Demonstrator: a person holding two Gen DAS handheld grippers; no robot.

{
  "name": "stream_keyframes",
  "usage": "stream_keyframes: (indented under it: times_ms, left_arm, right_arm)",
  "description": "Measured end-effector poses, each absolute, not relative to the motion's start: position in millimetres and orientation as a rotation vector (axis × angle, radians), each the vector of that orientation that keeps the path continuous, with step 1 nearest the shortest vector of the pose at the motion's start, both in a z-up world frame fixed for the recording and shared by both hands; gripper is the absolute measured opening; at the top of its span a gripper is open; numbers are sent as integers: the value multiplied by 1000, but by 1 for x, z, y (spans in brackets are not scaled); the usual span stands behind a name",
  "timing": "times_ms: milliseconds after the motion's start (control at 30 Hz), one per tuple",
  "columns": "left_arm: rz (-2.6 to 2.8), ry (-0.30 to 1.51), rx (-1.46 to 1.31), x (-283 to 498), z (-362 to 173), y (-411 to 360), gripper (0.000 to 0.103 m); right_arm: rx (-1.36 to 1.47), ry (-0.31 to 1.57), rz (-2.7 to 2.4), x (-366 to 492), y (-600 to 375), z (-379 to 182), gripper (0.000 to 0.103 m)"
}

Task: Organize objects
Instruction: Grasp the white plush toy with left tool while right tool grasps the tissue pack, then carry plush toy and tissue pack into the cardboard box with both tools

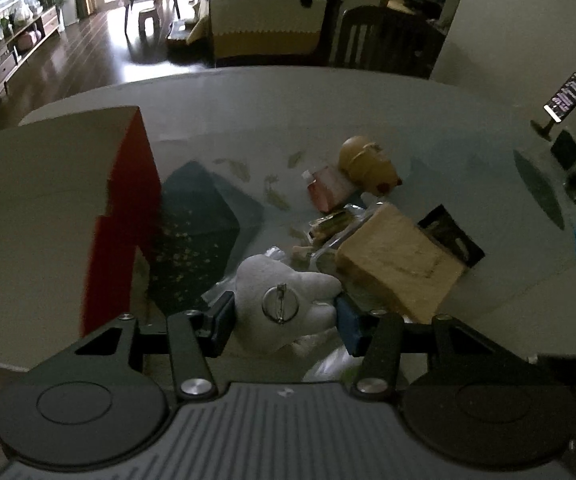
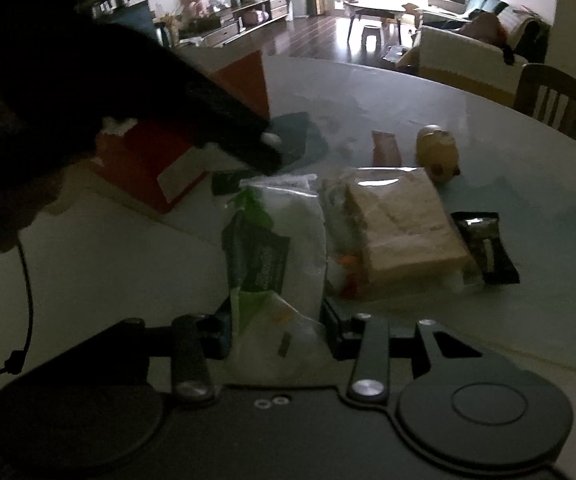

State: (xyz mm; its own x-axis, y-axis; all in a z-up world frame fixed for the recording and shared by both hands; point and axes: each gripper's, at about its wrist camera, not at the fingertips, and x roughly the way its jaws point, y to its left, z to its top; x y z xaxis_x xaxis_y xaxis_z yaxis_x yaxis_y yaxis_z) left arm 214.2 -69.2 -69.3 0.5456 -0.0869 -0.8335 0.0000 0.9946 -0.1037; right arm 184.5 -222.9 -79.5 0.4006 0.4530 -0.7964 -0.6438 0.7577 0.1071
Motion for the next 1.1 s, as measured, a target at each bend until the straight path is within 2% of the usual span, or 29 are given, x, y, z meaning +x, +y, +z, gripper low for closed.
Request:
stream_keyframes:
  times_ms: [500, 1100]
  left_arm:
    - [-153, 946, -92, 173, -36, -15, 52]
    - [-168, 915, -11, 154, -8, 111, 52]
  right_arm:
    - [-191, 907, 619, 182, -196, -24, 42]
    - [-151, 872, 626, 198, -74, 28, 42]
